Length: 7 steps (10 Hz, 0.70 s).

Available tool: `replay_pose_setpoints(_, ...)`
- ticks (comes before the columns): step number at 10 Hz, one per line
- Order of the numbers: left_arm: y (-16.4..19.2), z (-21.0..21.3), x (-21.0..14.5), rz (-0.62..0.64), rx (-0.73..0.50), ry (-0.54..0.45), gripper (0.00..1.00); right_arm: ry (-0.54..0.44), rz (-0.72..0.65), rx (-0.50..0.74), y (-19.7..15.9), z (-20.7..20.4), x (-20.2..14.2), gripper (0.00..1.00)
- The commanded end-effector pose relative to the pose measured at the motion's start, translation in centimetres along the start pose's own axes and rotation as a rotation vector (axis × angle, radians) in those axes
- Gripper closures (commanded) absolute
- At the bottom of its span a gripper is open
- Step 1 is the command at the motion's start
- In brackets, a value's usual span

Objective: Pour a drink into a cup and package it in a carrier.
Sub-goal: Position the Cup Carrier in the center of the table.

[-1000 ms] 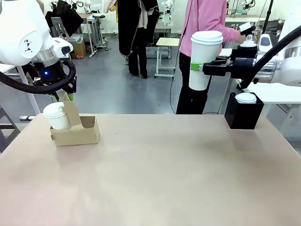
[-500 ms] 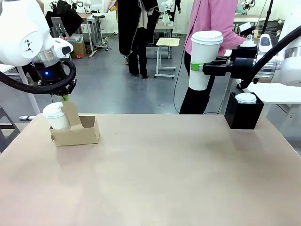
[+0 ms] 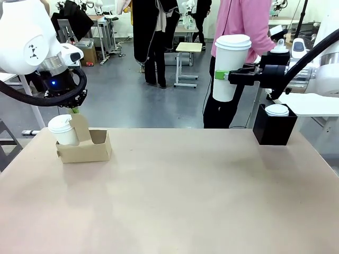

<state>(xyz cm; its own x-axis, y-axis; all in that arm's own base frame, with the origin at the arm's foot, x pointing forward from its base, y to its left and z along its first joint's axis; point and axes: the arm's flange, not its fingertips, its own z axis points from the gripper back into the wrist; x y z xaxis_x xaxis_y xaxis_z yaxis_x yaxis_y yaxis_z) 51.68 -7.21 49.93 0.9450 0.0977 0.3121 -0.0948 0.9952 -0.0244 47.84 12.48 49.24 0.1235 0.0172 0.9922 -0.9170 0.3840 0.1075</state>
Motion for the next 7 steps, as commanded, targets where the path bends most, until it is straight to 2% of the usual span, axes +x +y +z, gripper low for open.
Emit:
replay_pose_setpoints(1,-0.1,0.0,0.0,-0.005,-0.003,0.002,0.98,-0.007,0.004,0.005,0.3,0.0,0.4,0.19)
replay_pose_setpoints(2,-0.5,1.1,-0.4,0.014,0.032,-0.014,0.98,-0.007,0.004,0.005,0.3,0.0,0.4,0.19)
replay_pose_setpoints(4,-1.7,4.1,-1.2,0.051,0.027,-0.024,0.98,-0.007,0.004,0.005,0.3,0.0,0.4,0.19)
replay_pose_setpoints(7,-7.3,9.4,-4.1,0.025,-0.025,-0.006,0.98,-0.007,0.004,0.005,0.3,0.0,0.4,0.19)
